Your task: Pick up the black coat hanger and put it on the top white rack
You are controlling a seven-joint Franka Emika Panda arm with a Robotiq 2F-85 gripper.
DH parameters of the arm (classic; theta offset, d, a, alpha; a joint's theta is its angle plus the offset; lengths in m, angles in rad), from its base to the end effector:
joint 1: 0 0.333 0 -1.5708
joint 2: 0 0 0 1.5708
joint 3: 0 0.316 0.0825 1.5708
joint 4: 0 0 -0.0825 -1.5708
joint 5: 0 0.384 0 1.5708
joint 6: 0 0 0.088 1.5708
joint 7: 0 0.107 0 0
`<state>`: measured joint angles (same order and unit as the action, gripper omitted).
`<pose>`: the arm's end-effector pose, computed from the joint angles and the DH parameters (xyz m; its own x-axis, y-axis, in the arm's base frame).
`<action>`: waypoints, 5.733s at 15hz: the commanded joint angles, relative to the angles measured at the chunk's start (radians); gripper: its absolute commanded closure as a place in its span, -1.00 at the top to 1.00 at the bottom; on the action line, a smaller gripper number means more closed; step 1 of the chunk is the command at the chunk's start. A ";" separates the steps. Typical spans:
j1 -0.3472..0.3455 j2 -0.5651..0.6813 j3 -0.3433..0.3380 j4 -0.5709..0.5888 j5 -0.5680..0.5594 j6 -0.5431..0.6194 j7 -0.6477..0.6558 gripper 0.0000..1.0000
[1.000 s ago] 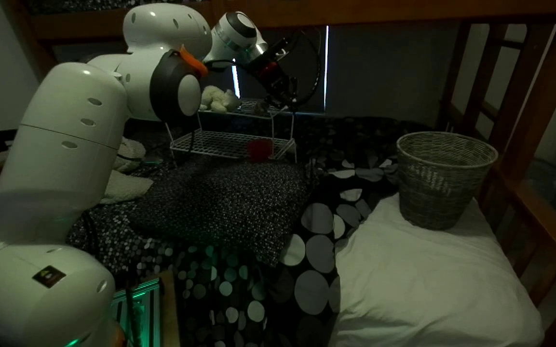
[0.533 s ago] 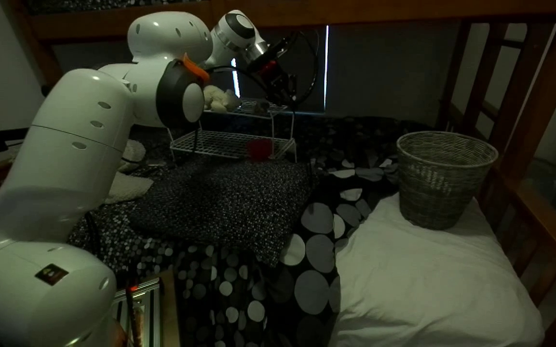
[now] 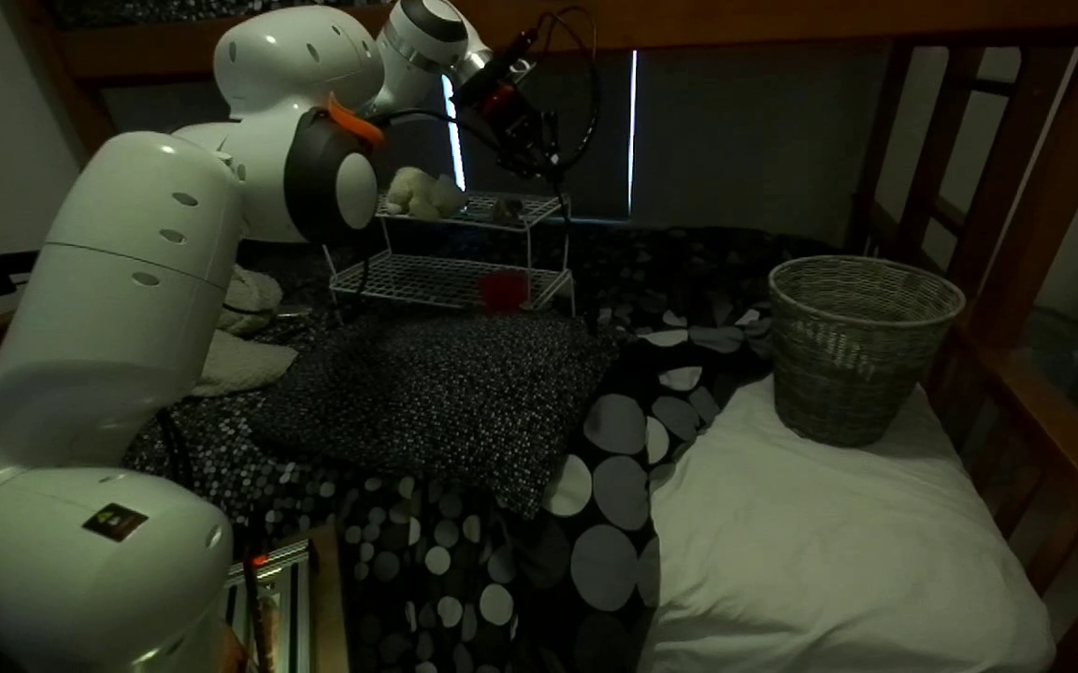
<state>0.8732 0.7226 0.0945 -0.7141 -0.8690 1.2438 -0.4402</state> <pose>0.5024 0.4999 0.5671 0.4758 0.7895 -0.3877 0.7760 -0.1693 0.6075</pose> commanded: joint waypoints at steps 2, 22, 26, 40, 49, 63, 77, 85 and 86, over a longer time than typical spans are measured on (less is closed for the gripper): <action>0.056 -0.007 -0.027 0.045 -0.042 0.016 -0.089 -0.97; 0.186 -0.038 -0.075 0.074 -0.319 0.630 -0.297 -0.97; 0.188 -0.040 -0.075 0.078 -0.306 0.606 -0.296 -0.89; 0.237 -0.067 -0.002 0.034 -0.242 0.430 -0.279 -0.97; 0.271 -0.076 0.015 -0.032 -0.248 0.461 -0.198 -0.97; 0.397 -0.095 -0.083 -0.031 -0.406 0.196 0.148 -0.97; 0.365 -0.086 -0.012 -0.142 -0.346 0.270 0.061 -0.97; 0.310 -0.091 0.025 -0.165 -0.314 0.500 -0.039 0.39; 0.302 -0.096 0.038 -0.169 -0.302 0.539 -0.050 0.53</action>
<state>1.1969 0.6624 0.0959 -0.8458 -1.2079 1.7067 -0.4501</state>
